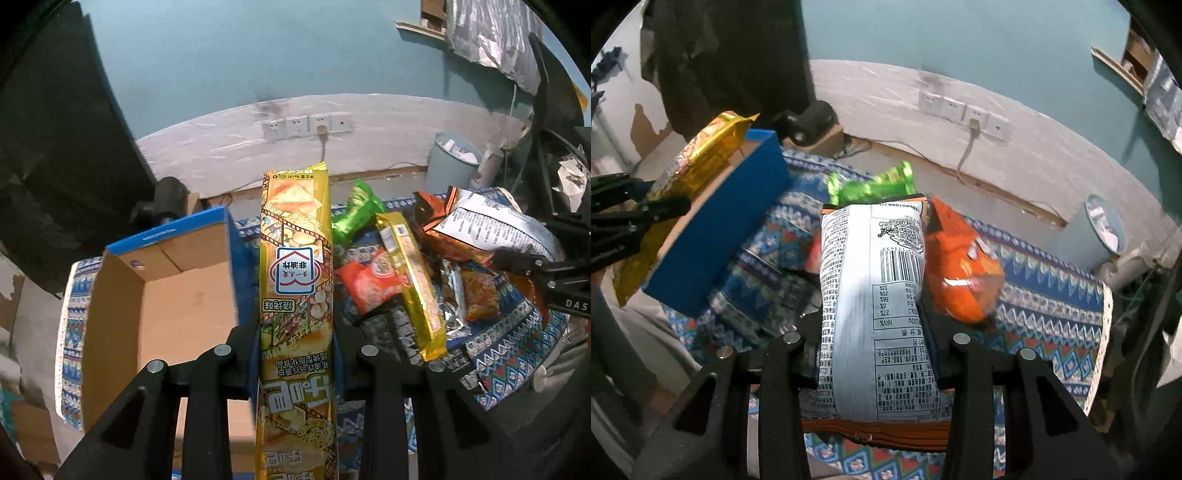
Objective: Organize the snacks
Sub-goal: 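Carry the yellow bar and white bag into the cardboard box with both grippers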
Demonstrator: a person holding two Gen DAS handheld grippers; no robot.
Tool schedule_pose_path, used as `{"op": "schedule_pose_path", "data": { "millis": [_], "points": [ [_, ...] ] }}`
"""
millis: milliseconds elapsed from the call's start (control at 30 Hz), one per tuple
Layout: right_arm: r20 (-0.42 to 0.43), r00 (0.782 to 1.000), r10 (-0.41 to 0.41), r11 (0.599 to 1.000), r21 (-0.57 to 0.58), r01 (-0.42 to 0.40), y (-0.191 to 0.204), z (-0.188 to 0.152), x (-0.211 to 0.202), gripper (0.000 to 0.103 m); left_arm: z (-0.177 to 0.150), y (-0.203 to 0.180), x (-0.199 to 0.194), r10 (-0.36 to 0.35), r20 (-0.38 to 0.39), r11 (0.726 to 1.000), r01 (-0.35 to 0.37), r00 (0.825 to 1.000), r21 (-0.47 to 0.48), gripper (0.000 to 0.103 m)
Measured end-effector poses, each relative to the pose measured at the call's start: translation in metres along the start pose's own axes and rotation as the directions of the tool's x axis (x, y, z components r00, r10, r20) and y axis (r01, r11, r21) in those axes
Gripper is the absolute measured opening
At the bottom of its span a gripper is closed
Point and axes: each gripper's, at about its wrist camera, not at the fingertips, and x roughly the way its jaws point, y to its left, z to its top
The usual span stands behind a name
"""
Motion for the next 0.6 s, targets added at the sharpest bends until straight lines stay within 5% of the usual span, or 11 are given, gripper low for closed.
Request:
{"op": "schedule_pose_path", "data": {
  "millis": [600],
  "points": [
    [0.023, 0.995, 0.101, 0.988, -0.116, -0.098, 0.086, 0.064, 0.023, 0.039, -0.018, 0.087, 0.004, 0.115, -0.025, 0.985, -0.118, 0.993, -0.13, 0.031]
  ]
}}
